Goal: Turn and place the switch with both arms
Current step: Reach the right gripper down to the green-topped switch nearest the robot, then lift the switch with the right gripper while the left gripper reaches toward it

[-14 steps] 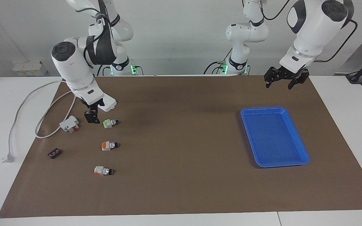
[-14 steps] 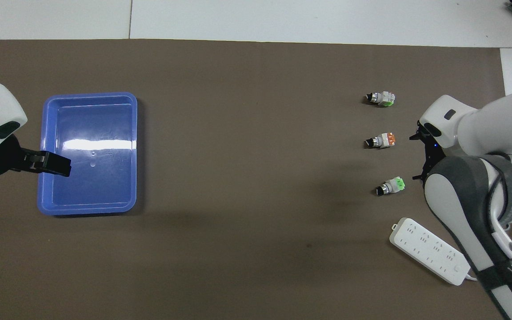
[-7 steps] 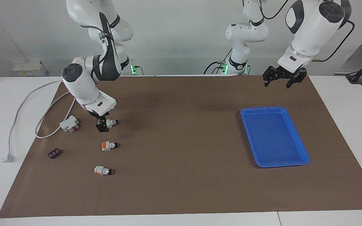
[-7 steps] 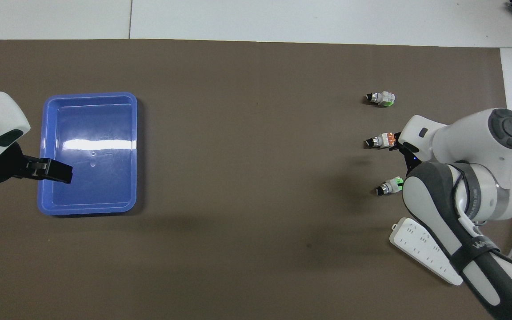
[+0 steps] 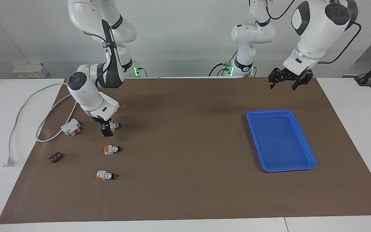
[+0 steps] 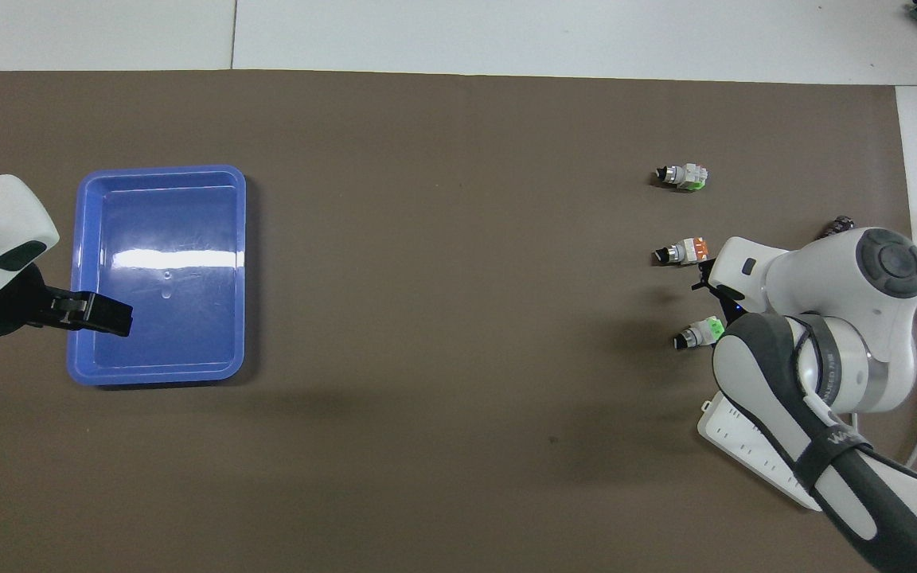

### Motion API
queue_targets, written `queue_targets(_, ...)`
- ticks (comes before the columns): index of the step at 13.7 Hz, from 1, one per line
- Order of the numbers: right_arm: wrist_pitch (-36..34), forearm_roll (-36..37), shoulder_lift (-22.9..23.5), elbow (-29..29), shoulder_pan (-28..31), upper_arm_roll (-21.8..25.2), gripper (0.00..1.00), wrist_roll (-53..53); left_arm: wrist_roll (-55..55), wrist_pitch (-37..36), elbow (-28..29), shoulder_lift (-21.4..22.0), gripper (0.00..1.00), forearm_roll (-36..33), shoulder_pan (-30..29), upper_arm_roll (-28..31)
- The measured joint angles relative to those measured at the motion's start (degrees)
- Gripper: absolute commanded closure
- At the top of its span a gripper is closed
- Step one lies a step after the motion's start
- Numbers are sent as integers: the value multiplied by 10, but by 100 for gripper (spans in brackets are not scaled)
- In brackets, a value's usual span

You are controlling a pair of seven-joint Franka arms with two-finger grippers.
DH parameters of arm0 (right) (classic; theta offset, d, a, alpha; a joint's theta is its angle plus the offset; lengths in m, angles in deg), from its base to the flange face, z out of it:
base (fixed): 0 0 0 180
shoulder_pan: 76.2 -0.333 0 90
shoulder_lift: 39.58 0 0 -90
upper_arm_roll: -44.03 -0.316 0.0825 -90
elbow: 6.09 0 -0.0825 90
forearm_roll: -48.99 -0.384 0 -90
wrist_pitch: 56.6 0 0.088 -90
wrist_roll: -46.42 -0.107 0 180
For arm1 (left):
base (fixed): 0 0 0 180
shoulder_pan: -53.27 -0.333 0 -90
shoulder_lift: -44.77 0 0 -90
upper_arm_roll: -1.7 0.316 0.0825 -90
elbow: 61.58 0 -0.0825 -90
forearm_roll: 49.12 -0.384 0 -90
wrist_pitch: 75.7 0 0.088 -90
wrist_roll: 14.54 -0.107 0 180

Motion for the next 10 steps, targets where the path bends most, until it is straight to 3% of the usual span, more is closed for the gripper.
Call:
queue_targets(5, 18, -13, 0, -25, 15, 0, 7, 38, 0, 3, 3, 3, 0, 0, 0, 1)
queue_targets(10, 34, -22, 0, -43, 24, 1, 27, 58, 2, 10, 6, 3, 0, 0, -1, 3)
